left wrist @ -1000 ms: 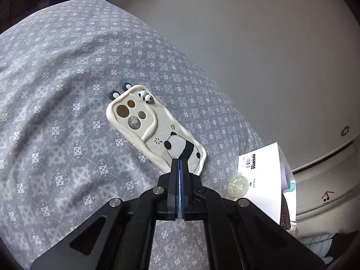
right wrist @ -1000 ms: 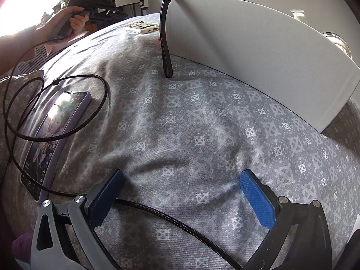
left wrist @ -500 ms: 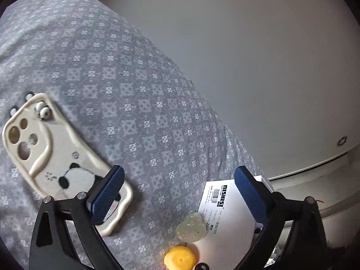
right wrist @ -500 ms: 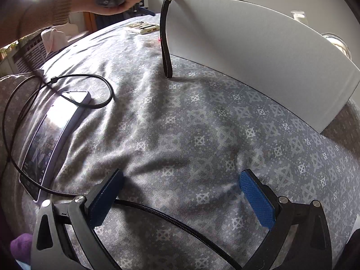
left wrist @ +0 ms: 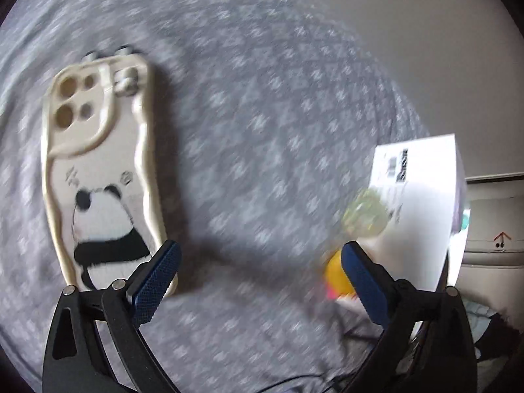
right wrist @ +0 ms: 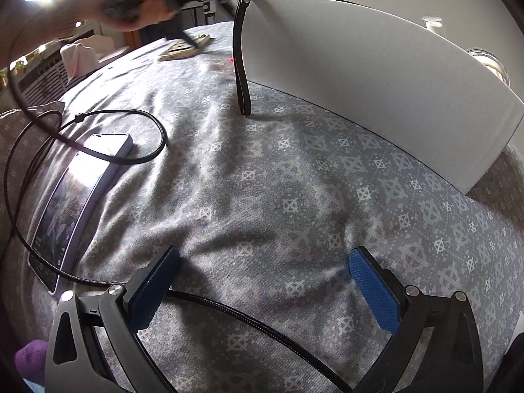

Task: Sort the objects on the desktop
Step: 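Move the left gripper to the cream panda phone case and grasp it, then carry the panda phone case into the white box and open the left gripper, then reach the right gripper to the clear glitter ball and grasp it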

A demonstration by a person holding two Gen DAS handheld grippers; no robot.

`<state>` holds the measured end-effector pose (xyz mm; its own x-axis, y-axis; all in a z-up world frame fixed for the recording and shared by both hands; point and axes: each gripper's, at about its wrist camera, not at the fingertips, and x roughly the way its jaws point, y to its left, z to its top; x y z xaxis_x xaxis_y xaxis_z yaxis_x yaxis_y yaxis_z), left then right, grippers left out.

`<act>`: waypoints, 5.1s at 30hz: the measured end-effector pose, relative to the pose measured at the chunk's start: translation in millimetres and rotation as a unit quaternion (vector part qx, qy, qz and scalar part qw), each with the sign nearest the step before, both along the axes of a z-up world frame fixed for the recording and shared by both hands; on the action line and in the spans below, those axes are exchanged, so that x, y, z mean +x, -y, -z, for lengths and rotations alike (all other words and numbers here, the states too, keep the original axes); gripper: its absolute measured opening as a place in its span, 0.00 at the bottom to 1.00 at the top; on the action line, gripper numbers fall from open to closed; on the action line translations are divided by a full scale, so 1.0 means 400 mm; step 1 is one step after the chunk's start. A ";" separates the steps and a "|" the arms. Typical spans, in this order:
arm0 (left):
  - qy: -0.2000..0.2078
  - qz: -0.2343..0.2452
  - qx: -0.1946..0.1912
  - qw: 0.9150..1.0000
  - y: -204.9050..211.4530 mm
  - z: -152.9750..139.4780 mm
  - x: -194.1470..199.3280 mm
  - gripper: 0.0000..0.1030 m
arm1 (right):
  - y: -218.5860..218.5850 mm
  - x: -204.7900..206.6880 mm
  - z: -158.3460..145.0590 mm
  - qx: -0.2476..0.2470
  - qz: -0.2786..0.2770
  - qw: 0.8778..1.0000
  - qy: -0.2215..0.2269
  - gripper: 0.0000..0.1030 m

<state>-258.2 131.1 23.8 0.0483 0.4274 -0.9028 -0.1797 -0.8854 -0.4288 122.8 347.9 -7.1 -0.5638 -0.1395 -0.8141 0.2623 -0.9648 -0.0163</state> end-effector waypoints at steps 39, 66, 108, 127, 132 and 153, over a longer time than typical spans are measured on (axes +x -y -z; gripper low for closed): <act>-0.261 0.030 -0.103 0.959 0.194 -0.100 0.097 0.80 | 0.018 -0.007 0.006 0.001 -0.003 1.000 -0.001 1.00; -0.288 0.309 0.007 0.906 -0.792 -0.338 0.436 0.79 | 0.036 -0.009 0.011 -0.001 -0.005 1.000 -0.004 1.00; -0.189 -0.175 0.051 0.965 0.461 -0.006 0.493 0.99 | 0.429 -0.348 -0.326 -0.020 -0.037 0.999 -0.013 1.00; -0.181 -0.176 0.077 0.965 0.488 0.034 0.454 0.99 | 0.492 -0.939 -0.073 0.188 0.073 0.961 0.188 1.00; -0.180 -0.177 0.077 0.964 0.486 0.033 0.454 0.99 | 0.508 -0.897 -0.066 0.147 0.025 0.959 0.240 1.00; -0.174 -0.178 0.080 0.965 0.493 0.040 0.452 0.99 | 0.514 -0.761 -0.105 -0.154 -0.002 0.901 0.405 0.98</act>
